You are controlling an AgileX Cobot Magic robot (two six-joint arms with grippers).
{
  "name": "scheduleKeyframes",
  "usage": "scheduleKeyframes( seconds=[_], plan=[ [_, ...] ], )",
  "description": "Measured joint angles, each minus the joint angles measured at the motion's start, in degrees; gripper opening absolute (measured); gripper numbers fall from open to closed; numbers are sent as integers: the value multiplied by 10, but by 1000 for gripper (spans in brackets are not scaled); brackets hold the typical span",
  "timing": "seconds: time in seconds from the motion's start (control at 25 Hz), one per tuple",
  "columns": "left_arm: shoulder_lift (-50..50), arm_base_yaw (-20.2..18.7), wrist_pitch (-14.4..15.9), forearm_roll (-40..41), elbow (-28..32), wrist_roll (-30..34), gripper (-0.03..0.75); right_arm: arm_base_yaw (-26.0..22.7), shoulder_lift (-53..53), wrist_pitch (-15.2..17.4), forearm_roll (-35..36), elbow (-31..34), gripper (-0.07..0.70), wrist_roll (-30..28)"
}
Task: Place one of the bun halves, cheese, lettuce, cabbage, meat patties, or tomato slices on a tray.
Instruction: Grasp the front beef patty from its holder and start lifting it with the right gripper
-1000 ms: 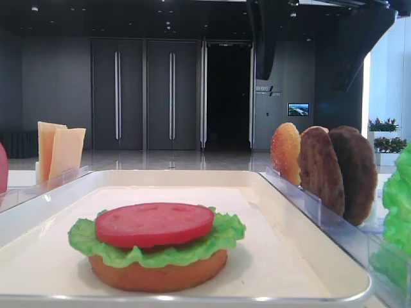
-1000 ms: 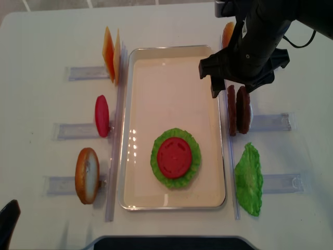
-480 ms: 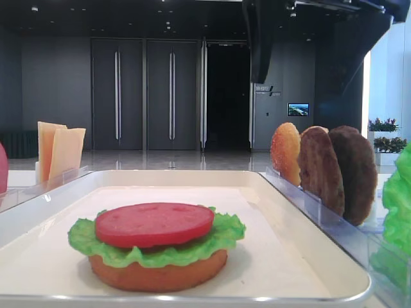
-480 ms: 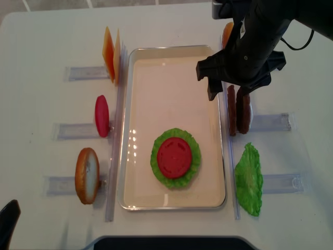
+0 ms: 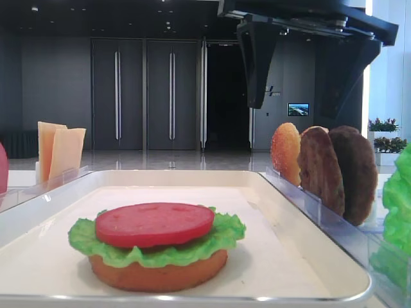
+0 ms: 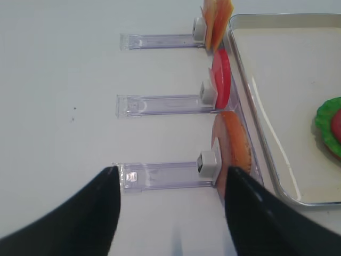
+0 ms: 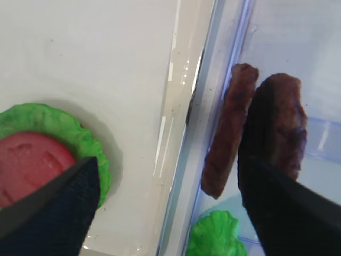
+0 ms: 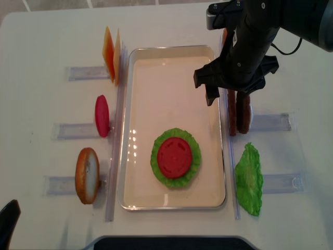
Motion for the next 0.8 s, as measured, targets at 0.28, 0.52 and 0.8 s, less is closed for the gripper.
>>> scheduleKeyframes(
  seconds=[0.28,0.52,0.8],
  plan=[
    [0,0,0,0,0,0,471,0,19,17,0,0,557,-6],
    [0,0,0,0,0,0,471,0,29,12,-2,0,557,-9],
    [0,0,0,0,0,0,471,0,29,-7,-18,0,557,-9]
  ],
)
